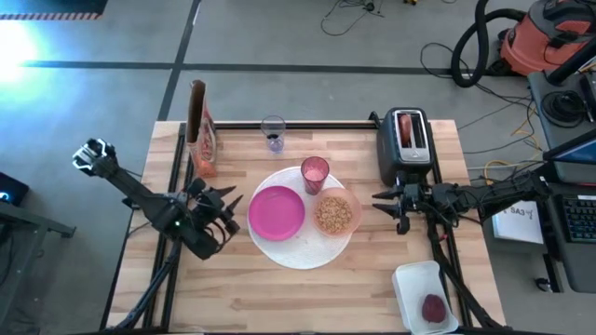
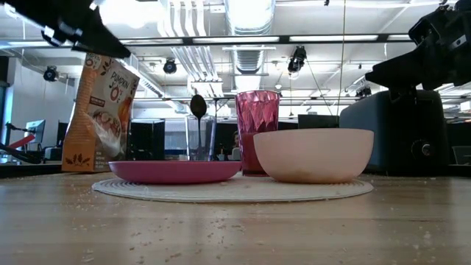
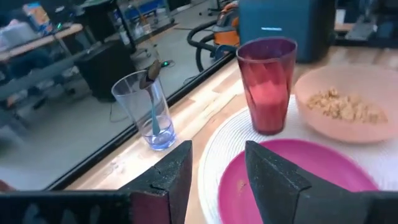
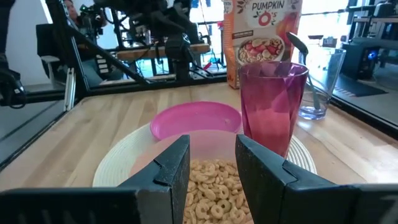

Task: Arrange a breakfast setting
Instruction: Put the toasted bagel on the pink plate from the toaster

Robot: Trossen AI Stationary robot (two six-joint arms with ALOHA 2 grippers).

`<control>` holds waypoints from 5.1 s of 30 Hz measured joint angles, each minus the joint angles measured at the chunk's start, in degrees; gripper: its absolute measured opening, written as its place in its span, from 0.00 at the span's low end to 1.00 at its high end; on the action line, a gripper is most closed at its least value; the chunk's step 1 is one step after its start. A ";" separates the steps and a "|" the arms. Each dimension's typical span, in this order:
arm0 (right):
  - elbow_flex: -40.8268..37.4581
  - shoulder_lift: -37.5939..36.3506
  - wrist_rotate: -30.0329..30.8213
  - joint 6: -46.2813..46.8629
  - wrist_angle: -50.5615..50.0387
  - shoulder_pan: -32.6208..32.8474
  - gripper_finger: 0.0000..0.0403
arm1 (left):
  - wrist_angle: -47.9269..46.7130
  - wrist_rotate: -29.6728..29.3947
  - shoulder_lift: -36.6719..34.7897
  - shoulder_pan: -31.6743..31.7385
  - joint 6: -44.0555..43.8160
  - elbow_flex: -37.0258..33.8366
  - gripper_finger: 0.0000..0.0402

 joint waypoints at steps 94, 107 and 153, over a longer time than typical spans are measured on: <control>0.61 0.28 4.97 3.87 15.14 -0.15 0.29 | 56.92 53.09 -32.99 38.42 52.60 -38.08 0.19; 10.32 0.72 20.92 1.33 9.52 -0.17 0.28 | 56.98 53.02 -30.91 38.42 52.62 -38.11 0.19; 64.66 40.28 16.10 39.89 -80.85 -38.62 0.46 | 53.57 52.89 -30.91 38.45 56.10 -38.11 0.19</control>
